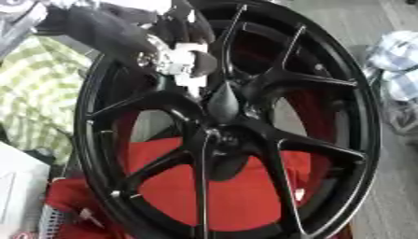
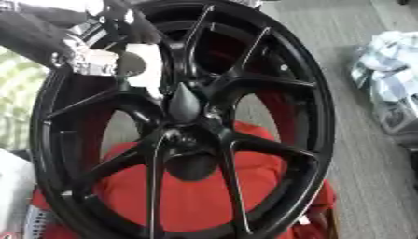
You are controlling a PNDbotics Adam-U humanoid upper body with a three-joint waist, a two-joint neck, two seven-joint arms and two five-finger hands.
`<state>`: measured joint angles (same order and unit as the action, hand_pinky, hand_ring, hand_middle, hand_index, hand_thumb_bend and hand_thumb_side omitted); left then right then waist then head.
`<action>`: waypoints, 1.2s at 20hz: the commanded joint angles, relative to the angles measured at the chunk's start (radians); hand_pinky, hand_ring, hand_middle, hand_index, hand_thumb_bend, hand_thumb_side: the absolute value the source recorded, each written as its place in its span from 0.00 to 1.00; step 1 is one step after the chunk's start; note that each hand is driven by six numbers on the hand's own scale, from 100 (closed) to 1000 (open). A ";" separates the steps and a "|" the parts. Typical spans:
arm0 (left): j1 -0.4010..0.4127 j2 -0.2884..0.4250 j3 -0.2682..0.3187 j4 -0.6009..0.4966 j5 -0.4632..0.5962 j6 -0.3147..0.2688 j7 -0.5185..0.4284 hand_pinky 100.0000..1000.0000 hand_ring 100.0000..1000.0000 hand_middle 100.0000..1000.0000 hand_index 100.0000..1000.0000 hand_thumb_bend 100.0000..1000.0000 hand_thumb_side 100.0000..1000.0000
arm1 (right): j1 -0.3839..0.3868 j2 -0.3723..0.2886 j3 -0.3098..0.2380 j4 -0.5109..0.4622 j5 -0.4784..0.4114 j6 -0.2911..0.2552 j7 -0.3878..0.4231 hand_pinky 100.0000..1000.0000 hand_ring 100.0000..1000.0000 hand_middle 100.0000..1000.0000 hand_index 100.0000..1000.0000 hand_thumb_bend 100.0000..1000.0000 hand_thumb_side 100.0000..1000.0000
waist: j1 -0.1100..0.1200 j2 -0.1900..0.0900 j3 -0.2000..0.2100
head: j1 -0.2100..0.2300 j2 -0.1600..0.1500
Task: Pull the pin out of the wheel hub.
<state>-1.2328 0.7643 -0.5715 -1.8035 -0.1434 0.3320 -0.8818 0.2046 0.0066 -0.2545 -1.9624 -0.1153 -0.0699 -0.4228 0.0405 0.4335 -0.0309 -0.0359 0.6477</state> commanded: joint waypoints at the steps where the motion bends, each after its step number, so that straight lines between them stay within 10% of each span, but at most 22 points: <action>1: -0.018 0.011 0.030 -0.002 -0.042 0.002 -0.025 0.84 0.87 0.82 0.93 0.36 0.80 | 0.000 0.003 0.003 -0.004 0.013 0.005 0.000 0.95 0.78 0.77 0.71 0.00 0.83 | -0.004 -0.014 -0.002 | 0.004 -0.017; 24: -0.001 -0.006 0.011 0.049 -0.173 -0.040 -0.025 0.81 0.85 0.83 0.92 0.23 0.67 | -0.014 0.020 0.013 0.013 0.015 0.020 0.004 0.95 0.78 0.77 0.71 0.00 0.89 | -0.011 0.002 -0.012 | 0.020 -0.028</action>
<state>-1.2215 0.7489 -0.5684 -1.7570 -0.3061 0.2822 -0.8962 0.1907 0.0263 -0.2401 -1.9419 -0.1076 -0.0512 -0.4187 0.0321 0.4527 -0.0417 -0.0186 0.6311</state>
